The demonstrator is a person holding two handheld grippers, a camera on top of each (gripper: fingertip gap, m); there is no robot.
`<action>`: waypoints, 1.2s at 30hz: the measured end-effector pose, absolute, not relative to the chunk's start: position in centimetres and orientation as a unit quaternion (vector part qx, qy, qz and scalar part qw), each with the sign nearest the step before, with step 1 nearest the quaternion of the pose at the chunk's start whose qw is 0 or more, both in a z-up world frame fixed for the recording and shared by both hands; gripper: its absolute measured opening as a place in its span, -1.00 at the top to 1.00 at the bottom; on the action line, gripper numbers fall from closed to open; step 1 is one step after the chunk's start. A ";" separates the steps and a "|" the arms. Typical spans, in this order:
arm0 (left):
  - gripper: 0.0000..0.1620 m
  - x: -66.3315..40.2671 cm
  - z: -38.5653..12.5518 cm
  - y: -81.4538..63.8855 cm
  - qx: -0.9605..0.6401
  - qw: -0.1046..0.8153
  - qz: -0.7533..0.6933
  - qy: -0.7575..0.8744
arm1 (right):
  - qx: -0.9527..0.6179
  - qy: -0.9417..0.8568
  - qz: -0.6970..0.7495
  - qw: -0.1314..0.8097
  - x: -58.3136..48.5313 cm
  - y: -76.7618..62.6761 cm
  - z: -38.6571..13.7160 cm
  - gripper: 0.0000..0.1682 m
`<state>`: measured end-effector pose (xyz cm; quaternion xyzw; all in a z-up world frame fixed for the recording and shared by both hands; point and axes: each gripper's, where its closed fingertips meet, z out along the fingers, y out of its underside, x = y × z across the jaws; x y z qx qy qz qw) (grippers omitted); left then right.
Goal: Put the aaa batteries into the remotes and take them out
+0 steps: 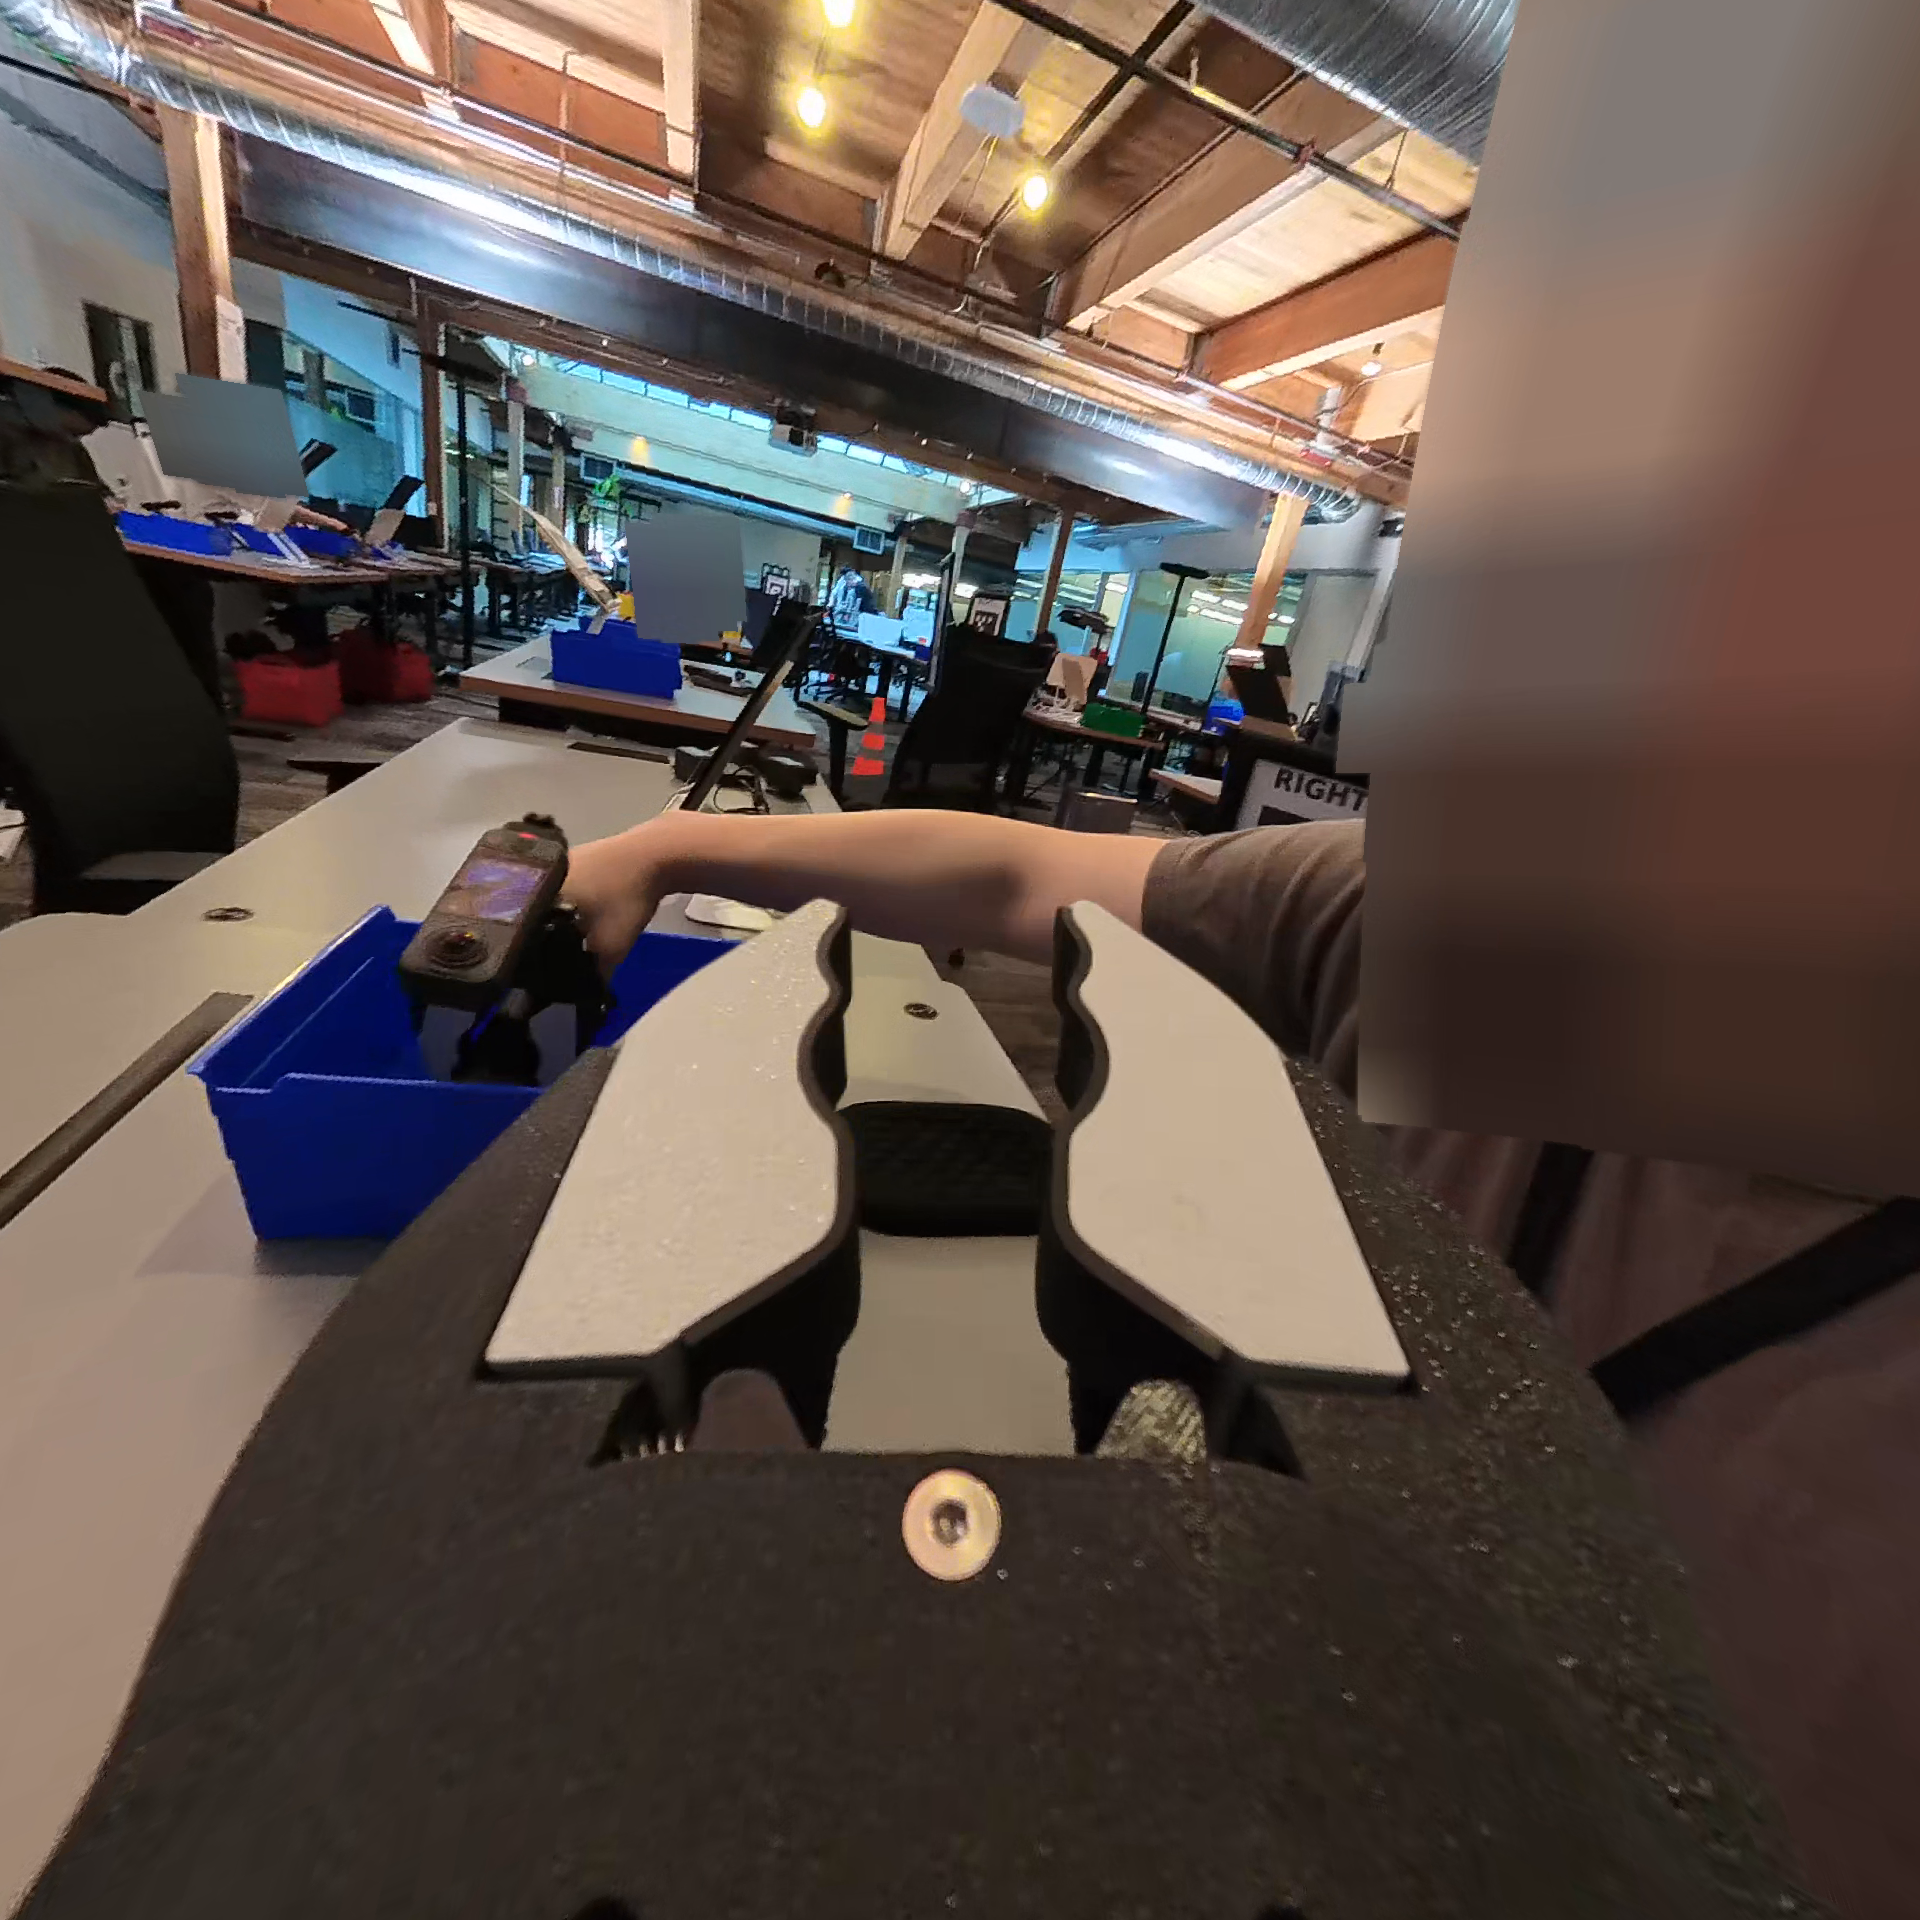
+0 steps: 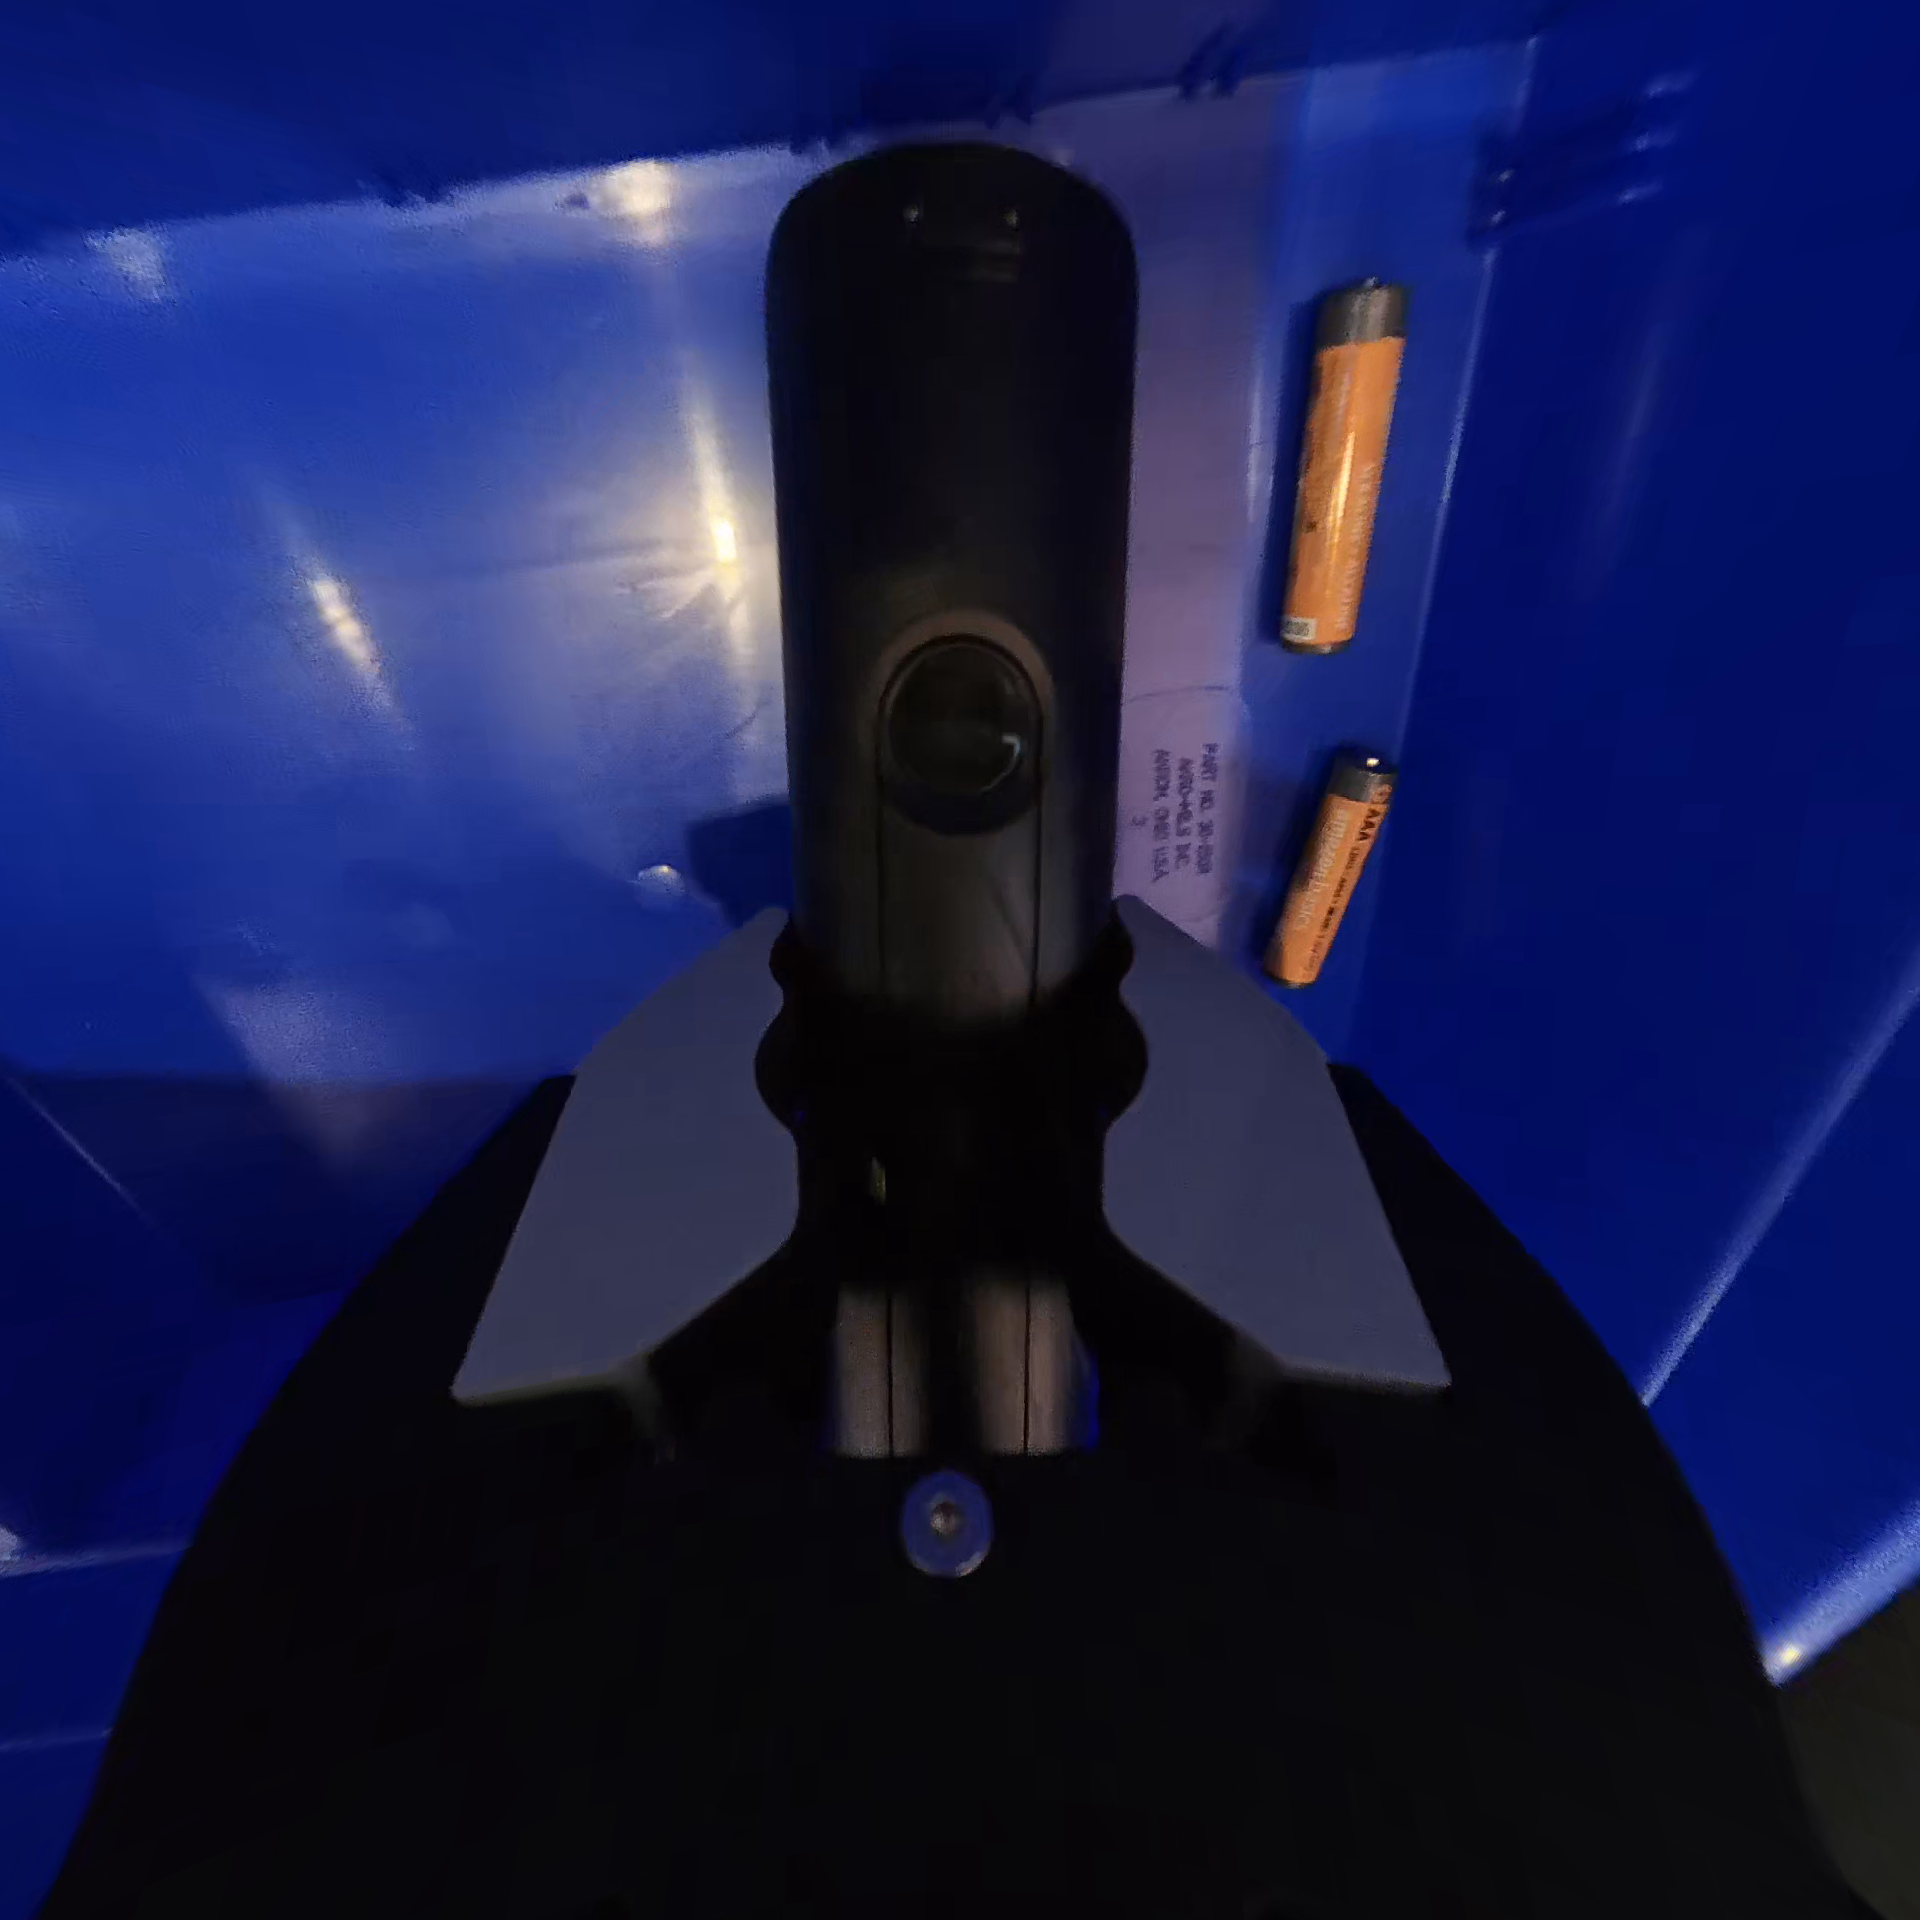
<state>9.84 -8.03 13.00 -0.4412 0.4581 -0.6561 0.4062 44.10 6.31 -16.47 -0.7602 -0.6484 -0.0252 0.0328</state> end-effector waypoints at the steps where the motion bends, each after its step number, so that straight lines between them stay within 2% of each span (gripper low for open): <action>1: 0.55 9.9 12.9 -7.9 -0.446 0.410 -0.649 0.461 | -0.758 -0.651 -0.016 0.031 43.9 6.2 -16.4 0.33; 7: 0.56 9.9 13.5 -8.6 -0.437 0.405 -0.660 0.457 | -0.754 -0.655 0.036 0.019 43.1 0.5 -14.9 0.32; 13: 0.58 11.0 13.5 -9.9 -0.425 0.390 -0.668 0.471 | -0.741 -0.669 0.057 -0.015 44.1 -7.0 -15.6 0.35; 20: 0.58 12.1 13.3 -10.2 -0.435 0.365 -0.685 0.456 | -0.744 -0.666 0.039 -0.028 44.4 -8.0 -15.7 0.32; 25: 0.60 10.7 15.7 -10.9 -0.433 0.379 -0.687 0.443 | -0.741 -0.671 -0.032 -0.004 45.4 -7.2 -14.2 0.30; 30: 0.60 6.2 16.3 -12.1 -0.483 0.446 -0.613 0.437 | -0.750 -0.646 -0.049 0.137 43.7 -6.2 -9.5 0.31; 34: 0.60 -0.8 14.1 -11.0 -0.575 0.523 -0.490 0.395 | -0.744 -0.567 -0.005 0.354 39.2 -4.9 -2.9 0.33; 36: 0.60 -5.3 12.2 -9.4 -0.644 0.538 -0.408 0.360 | -0.717 -0.510 0.061 0.472 36.5 -4.8 1.4 0.34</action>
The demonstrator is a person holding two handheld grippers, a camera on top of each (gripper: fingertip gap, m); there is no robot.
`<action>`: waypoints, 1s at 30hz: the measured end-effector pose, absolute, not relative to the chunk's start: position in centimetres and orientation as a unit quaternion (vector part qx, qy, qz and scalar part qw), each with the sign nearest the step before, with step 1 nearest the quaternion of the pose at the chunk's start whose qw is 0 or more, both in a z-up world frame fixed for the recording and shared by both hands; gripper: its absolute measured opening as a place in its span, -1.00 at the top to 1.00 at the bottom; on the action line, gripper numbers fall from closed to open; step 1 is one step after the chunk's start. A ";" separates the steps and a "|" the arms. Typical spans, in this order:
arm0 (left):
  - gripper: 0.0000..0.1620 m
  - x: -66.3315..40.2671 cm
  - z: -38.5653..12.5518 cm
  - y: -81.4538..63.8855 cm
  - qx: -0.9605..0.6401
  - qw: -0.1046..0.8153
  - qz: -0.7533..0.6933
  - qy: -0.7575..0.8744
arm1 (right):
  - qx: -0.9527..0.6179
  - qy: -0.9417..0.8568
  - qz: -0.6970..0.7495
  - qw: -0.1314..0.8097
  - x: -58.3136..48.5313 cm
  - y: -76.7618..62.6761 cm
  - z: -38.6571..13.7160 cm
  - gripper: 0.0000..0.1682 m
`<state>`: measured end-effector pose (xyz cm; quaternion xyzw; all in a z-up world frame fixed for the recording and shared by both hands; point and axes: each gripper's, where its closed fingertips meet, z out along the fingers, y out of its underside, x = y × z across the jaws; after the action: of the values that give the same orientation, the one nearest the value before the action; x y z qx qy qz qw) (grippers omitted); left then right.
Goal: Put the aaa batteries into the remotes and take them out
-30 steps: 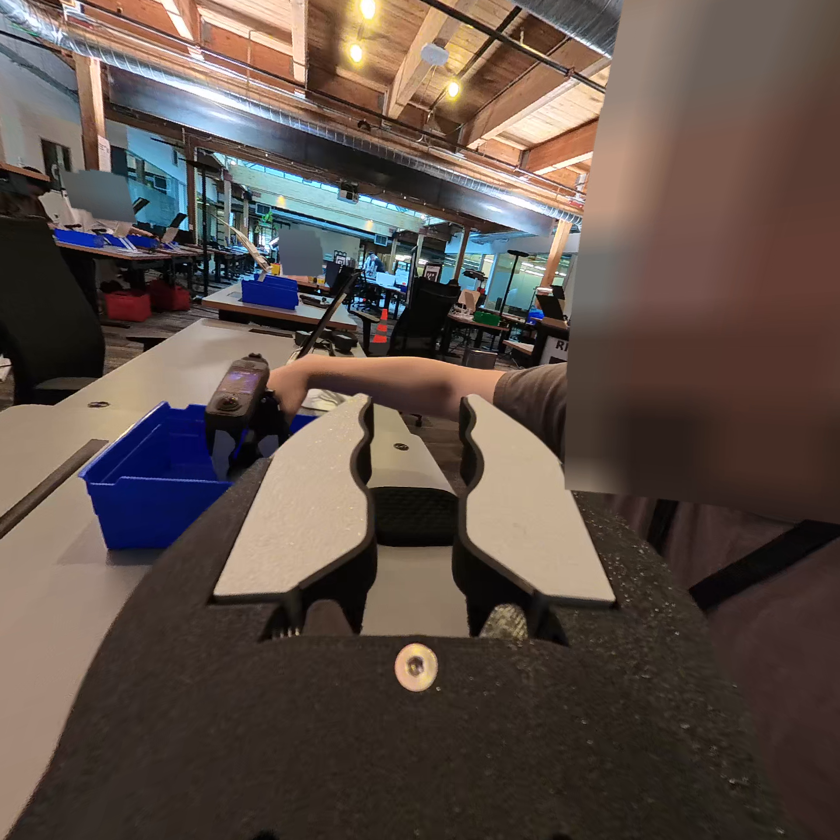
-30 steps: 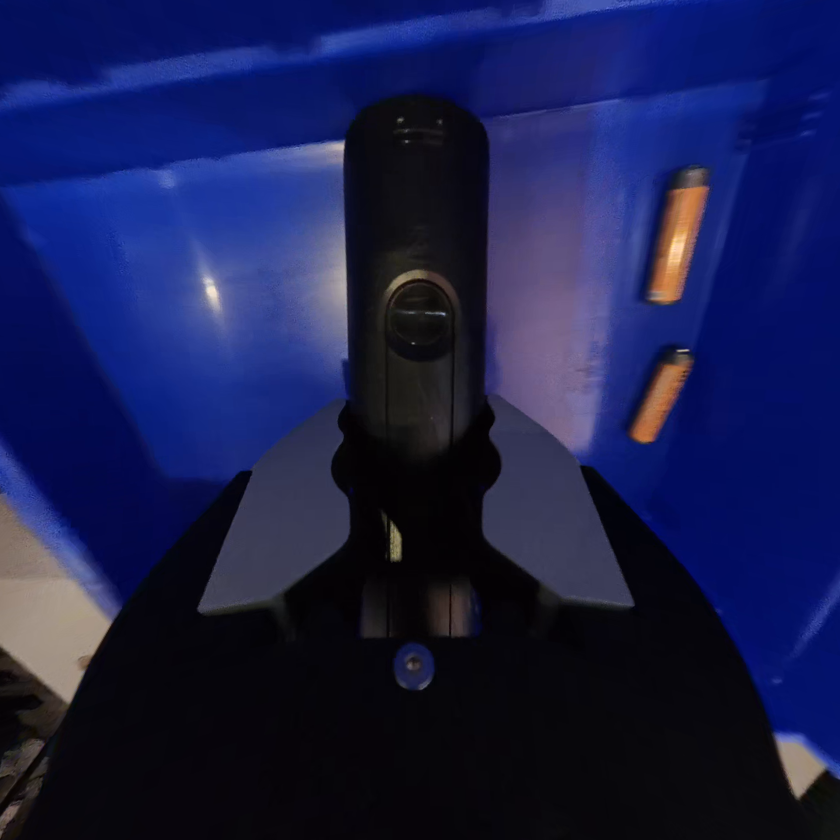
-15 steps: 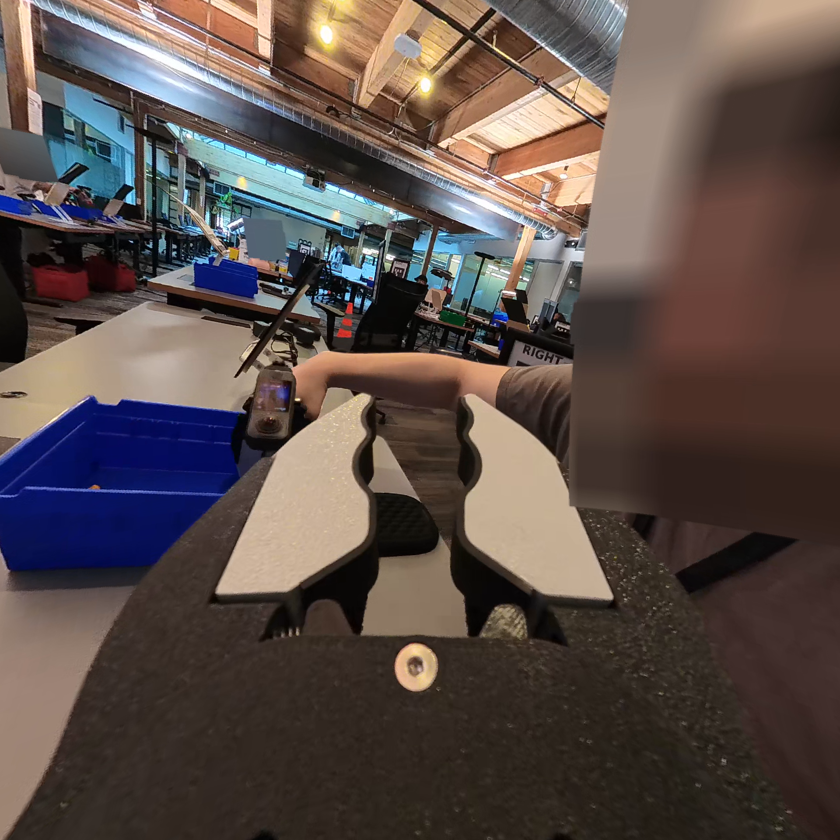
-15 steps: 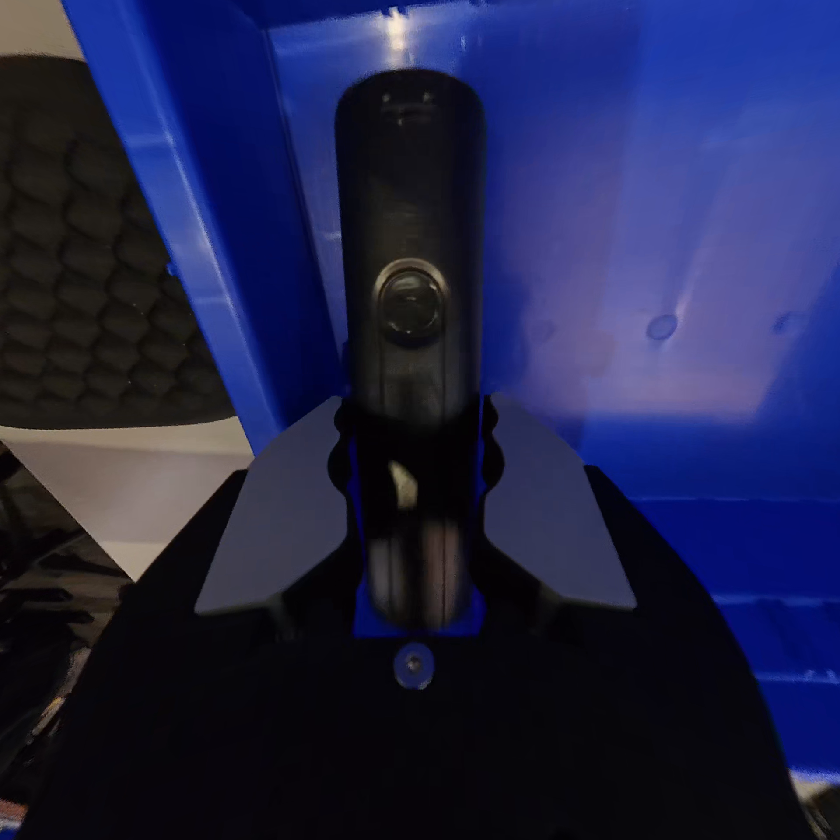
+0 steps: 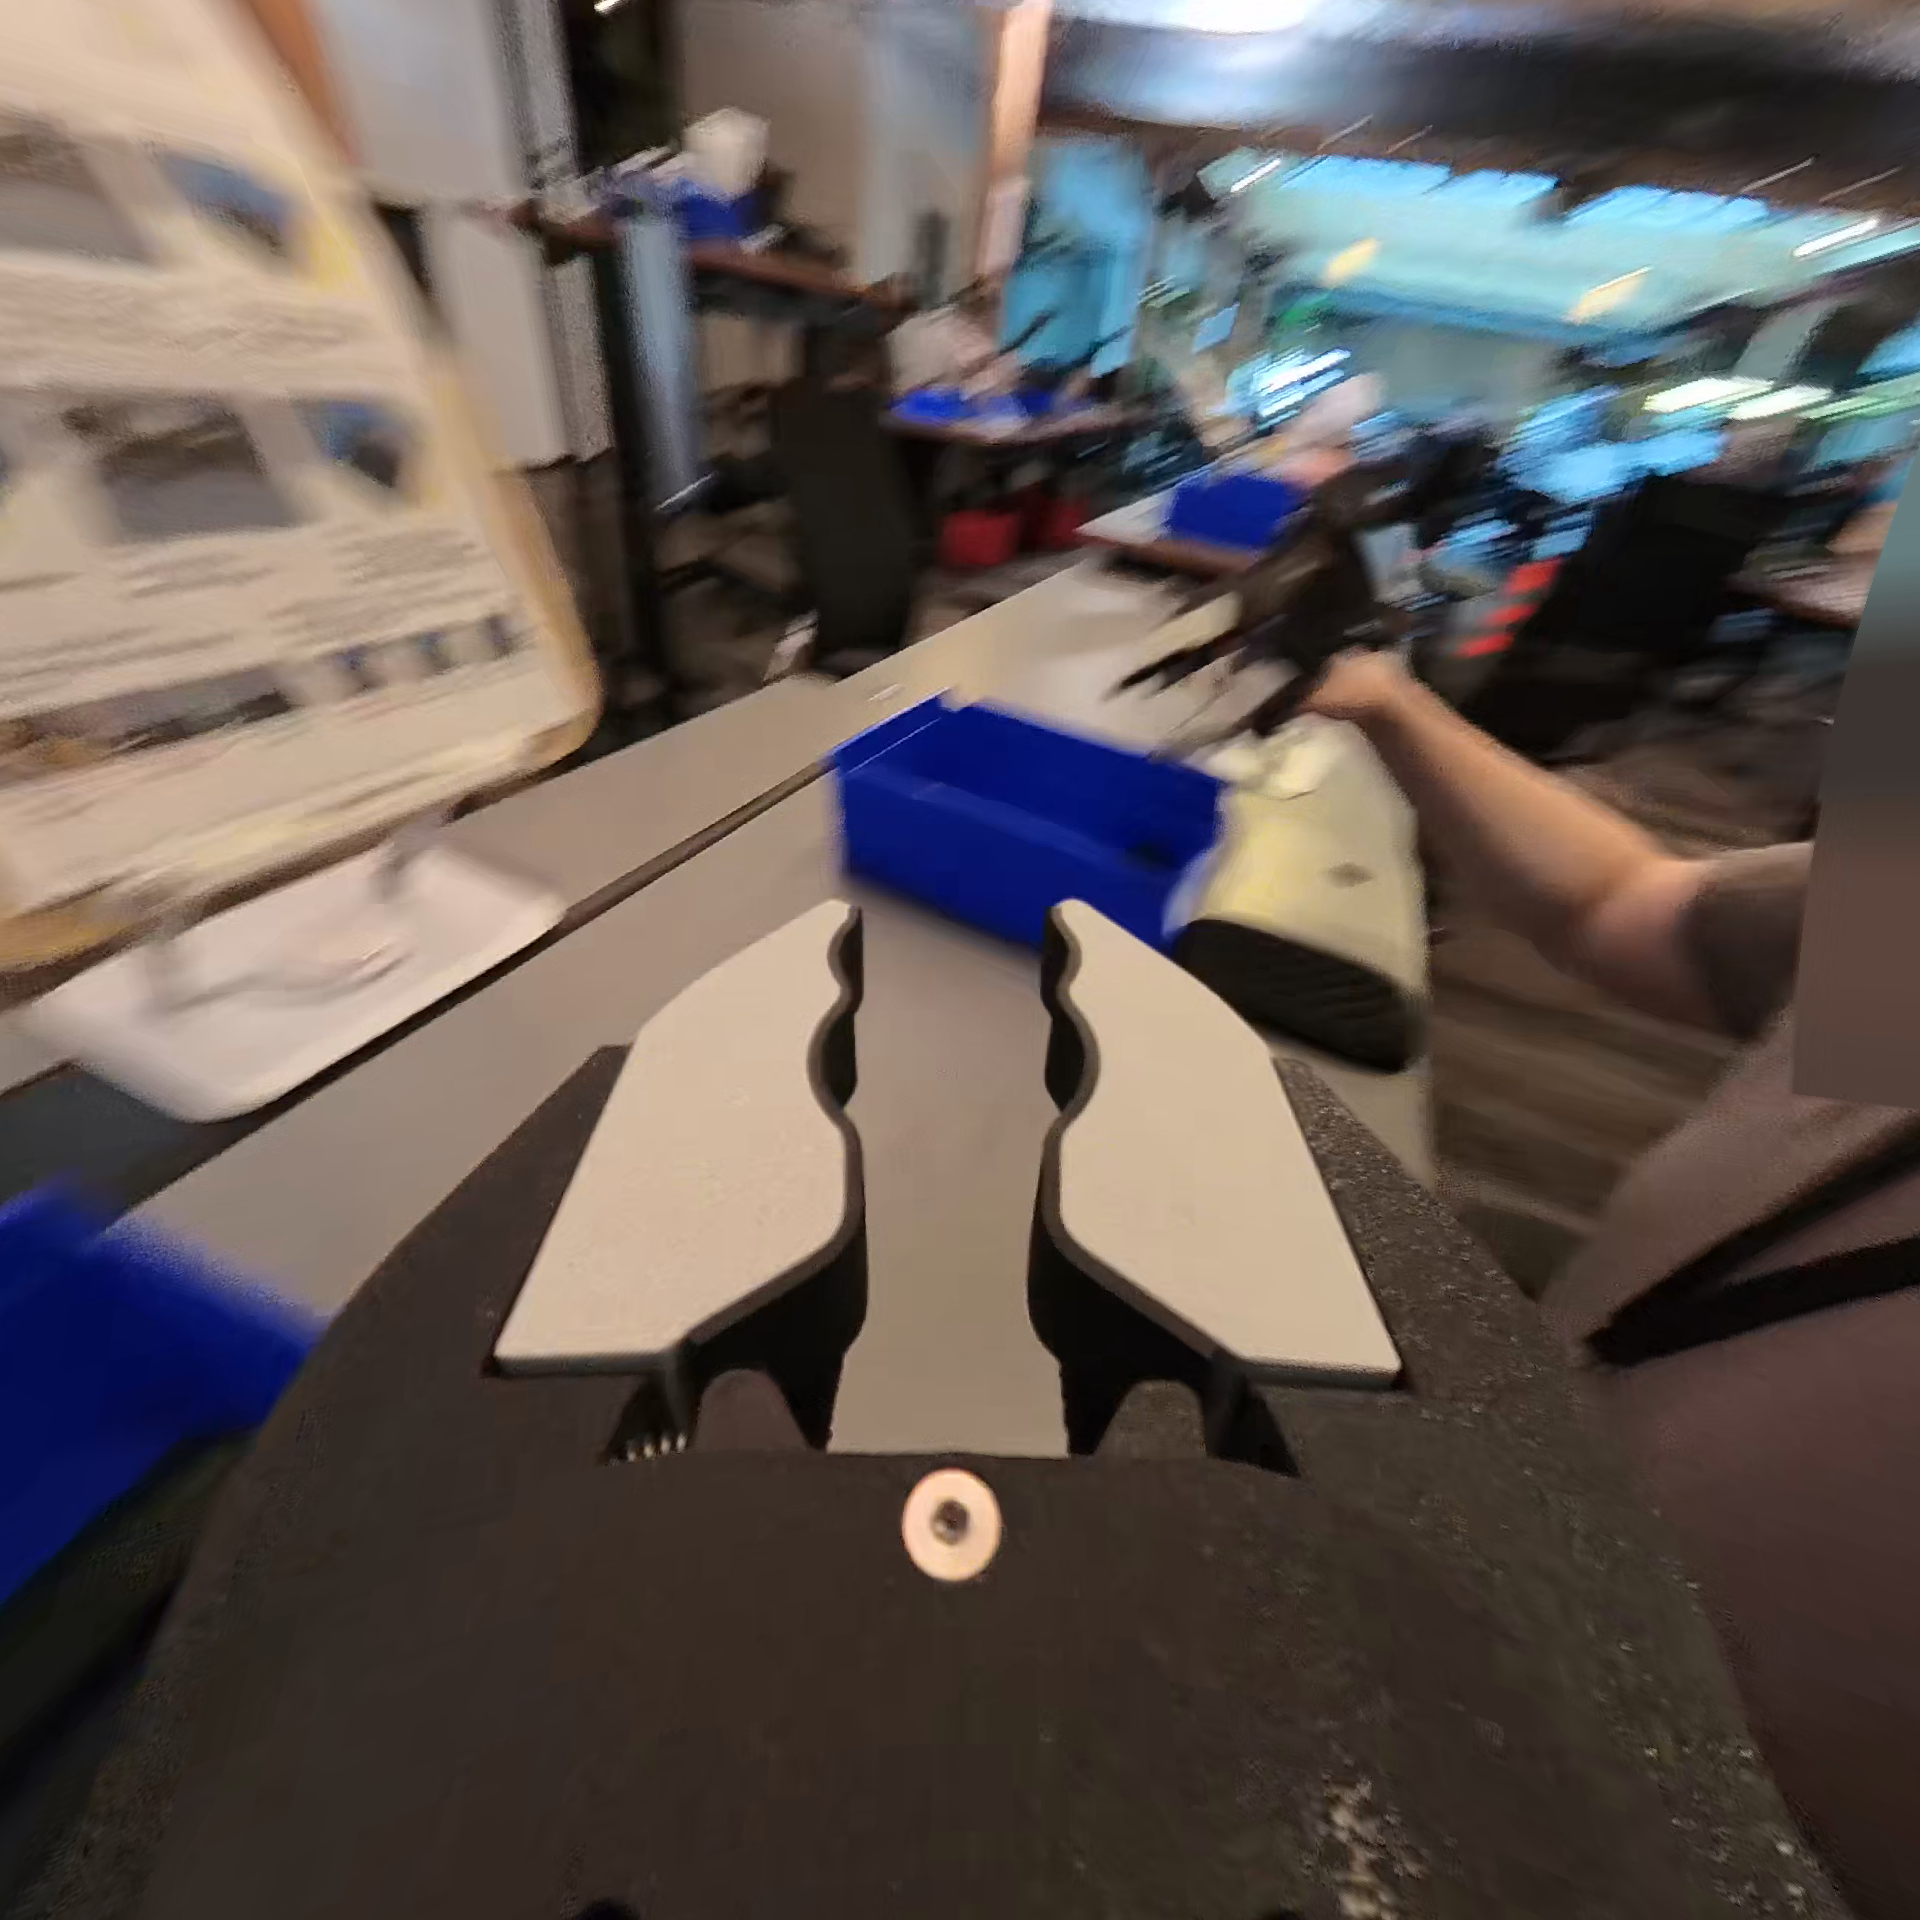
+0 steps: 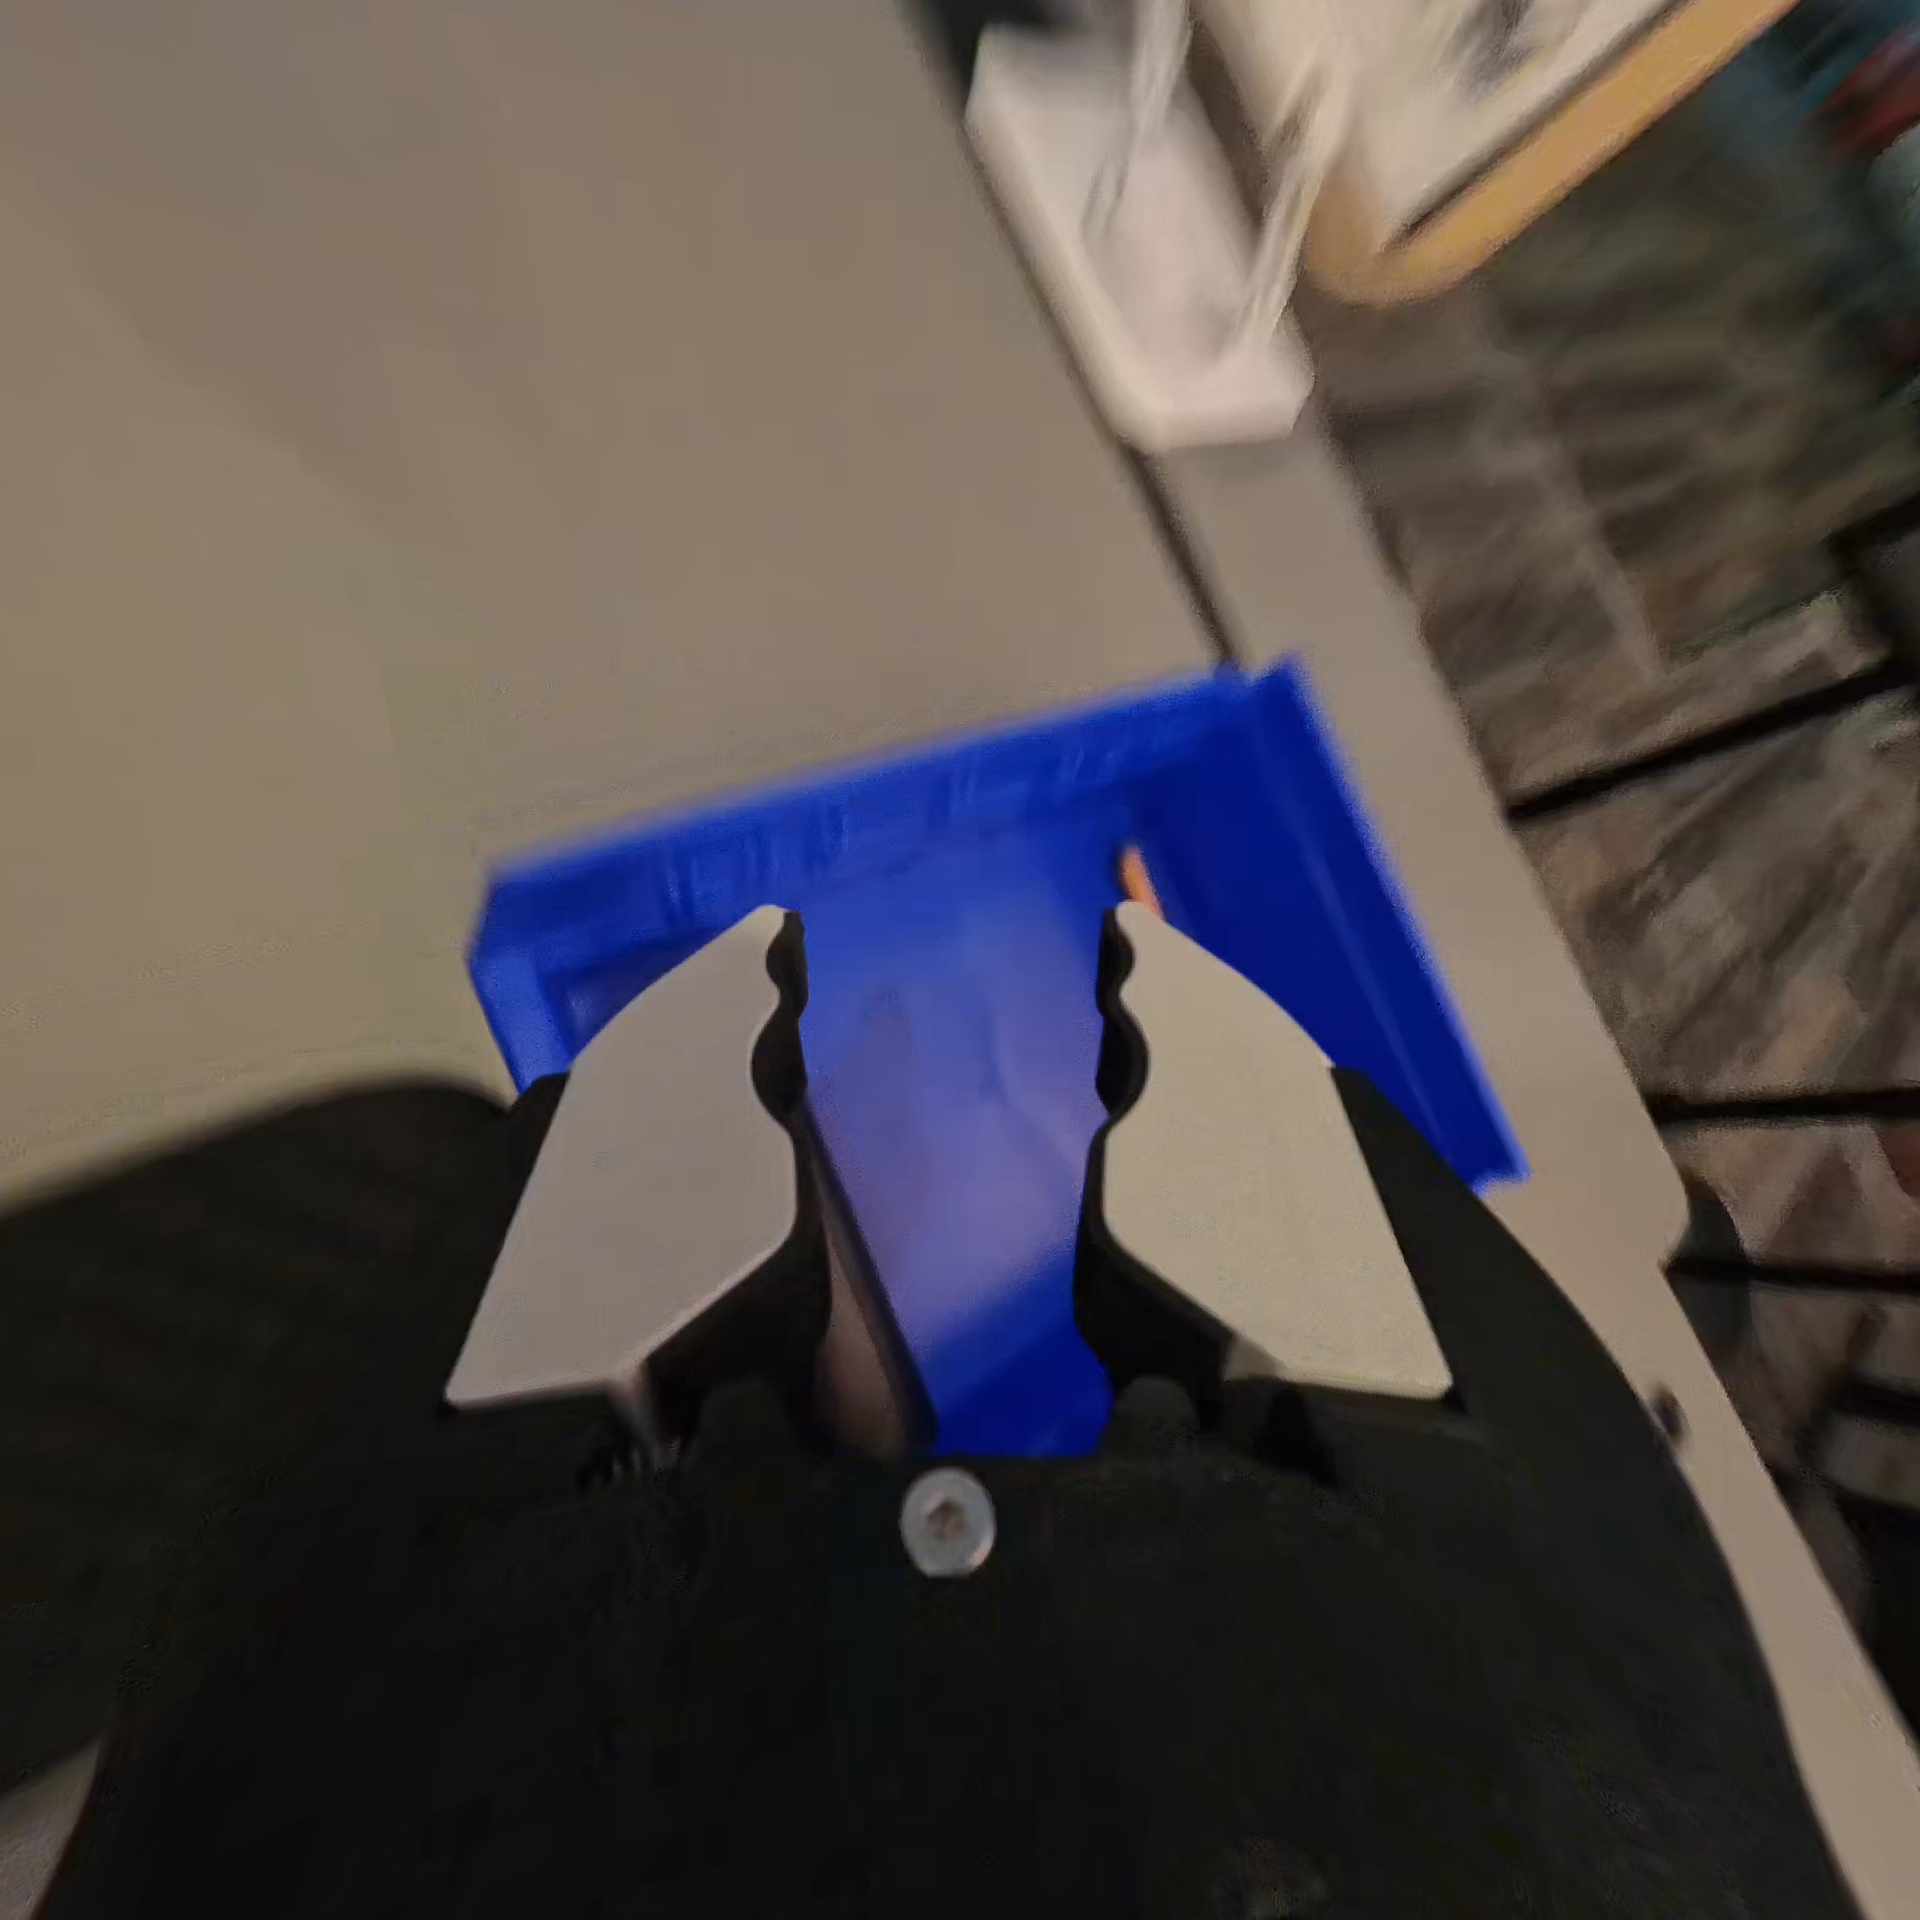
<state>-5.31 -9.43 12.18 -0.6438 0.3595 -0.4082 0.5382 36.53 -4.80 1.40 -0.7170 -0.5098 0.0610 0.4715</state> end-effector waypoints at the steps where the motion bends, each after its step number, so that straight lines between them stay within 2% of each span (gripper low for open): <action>1: 0.60 -7.8 11.0 -8.5 -0.683 0.537 -0.359 0.340 | -0.697 -0.476 0.098 0.526 35.4 -4.8 3.7 0.34; 4: 0.61 -14.7 8.0 -6.4 -0.779 0.503 -0.214 0.308 | -0.631 -0.394 0.204 0.636 33.0 -4.7 10.1 0.34; 6: 0.62 -18.1 6.4 -5.9 -0.820 0.464 -0.135 0.307 | -0.592 -0.353 0.257 0.677 31.9 -4.3 13.7 0.33; 11: 0.62 -19.5 3.1 -5.3 -0.853 0.386 -0.105 0.335 | -0.541 -0.330 0.365 0.682 29.1 -3.6 18.2 0.33; 15: 0.67 -19.5 -2.3 -4.2 -0.868 0.282 -0.075 0.402 | -0.528 -0.319 0.392 0.682 28.4 -3.0 17.7 0.33; 18: 0.65 -20.2 -7.1 -3.2 -0.876 0.187 -0.051 0.442 | -0.565 -0.329 0.383 0.652 28.3 -2.0 15.3 0.33; 22: 0.61 -21.5 -11.7 -1.8 -0.877 0.108 -0.021 0.468 | -0.576 -0.309 0.388 0.650 29.0 -0.9 14.6 0.34; 27: 0.50 -22.2 -13.5 -0.2 -0.878 0.116 -0.020 0.465 | -0.584 -0.313 0.396 0.635 28.6 -0.2 13.6 0.33; 30: 0.37 -21.8 -14.4 -0.1 -0.880 0.103 -0.041 0.462 | -0.596 -0.319 0.393 0.623 28.2 0.5 12.6 0.33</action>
<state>-21.80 -0.06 -14.38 -0.8799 0.4621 -0.0410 0.1026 28.16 0.46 12.63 -0.5961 -0.3194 0.3933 0.6229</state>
